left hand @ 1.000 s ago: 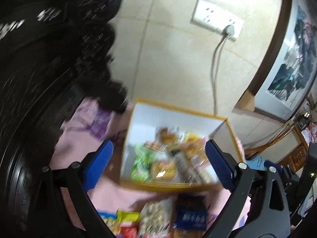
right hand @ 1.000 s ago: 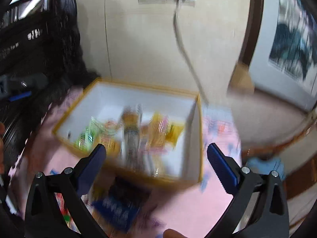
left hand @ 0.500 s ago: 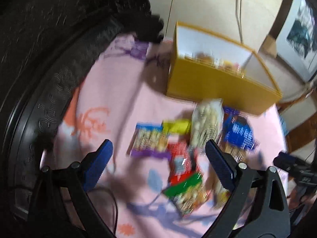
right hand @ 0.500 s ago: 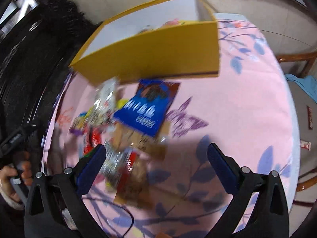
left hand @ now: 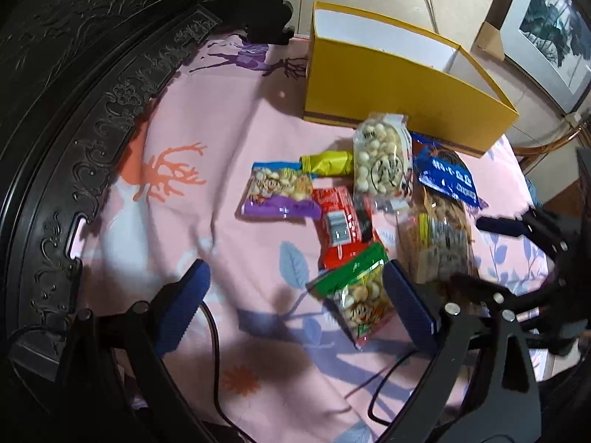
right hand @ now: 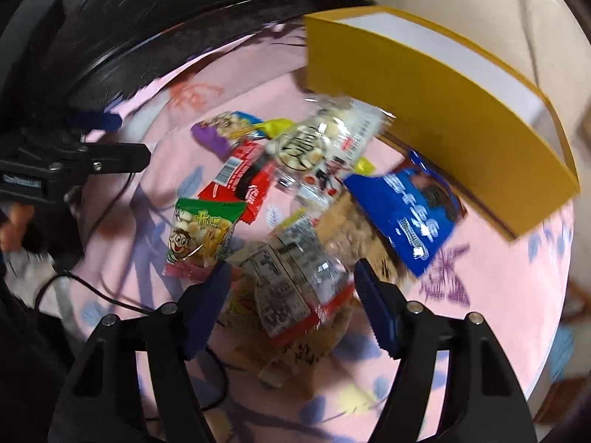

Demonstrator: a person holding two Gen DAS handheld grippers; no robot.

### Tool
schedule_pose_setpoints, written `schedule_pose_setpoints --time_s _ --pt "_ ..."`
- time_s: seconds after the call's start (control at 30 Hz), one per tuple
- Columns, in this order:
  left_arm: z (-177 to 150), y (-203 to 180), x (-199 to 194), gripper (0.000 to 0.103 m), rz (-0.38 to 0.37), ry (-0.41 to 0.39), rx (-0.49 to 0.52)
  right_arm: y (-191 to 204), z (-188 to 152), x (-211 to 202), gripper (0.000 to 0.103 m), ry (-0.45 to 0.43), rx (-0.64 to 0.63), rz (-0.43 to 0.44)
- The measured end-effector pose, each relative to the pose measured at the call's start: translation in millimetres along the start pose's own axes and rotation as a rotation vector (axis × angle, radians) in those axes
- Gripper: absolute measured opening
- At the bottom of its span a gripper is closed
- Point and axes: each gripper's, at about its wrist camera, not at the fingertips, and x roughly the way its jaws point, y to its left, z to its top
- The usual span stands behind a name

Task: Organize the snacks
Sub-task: 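Grasp the white printed snack bags with the right gripper while the left gripper grasps the green wafer bag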

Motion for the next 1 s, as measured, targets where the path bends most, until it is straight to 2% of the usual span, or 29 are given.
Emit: schedule_pose_setpoints --time_s 0.1,0.27,0.37,0.43,0.53,0.7,0.87,1.0 --pt "-7.4 1.4 0.7 0.096 -0.005 0.015 0.000 3.5 4.3 12.2 0.071 0.031 -0.079 -0.016" --pt "-11.6 5.7 2.5 0.096 -0.008 0.026 -0.015 2.5 4.7 29.9 0.070 0.082 -0.119 0.038" --pt "-11.0 7.9 4.1 0.096 -0.011 0.028 -0.022 3.9 2.7 30.3 0.054 0.078 -0.122 0.037" --pt "-11.6 7.9 7.7 0.096 -0.020 0.036 -0.026 2.1 1.6 25.6 0.048 0.067 -0.083 0.030" --pt "-13.5 3.5 17.3 0.096 -0.054 0.069 -0.016 -4.3 -4.3 12.6 0.046 0.040 0.000 0.024" --pt "-14.9 -14.4 37.1 0.096 -0.100 0.115 0.026 -28.8 -26.7 -14.8 0.046 -0.007 0.270 0.038" --pt "-11.9 -32.3 62.0 0.096 -0.162 0.183 0.030 -30.1 -43.1 -26.4 0.046 0.002 0.342 0.016" --pt "-11.4 -38.8 80.9 0.093 -0.177 0.237 -0.024 -28.8 -51.6 -33.5 0.046 -0.001 0.369 0.018"
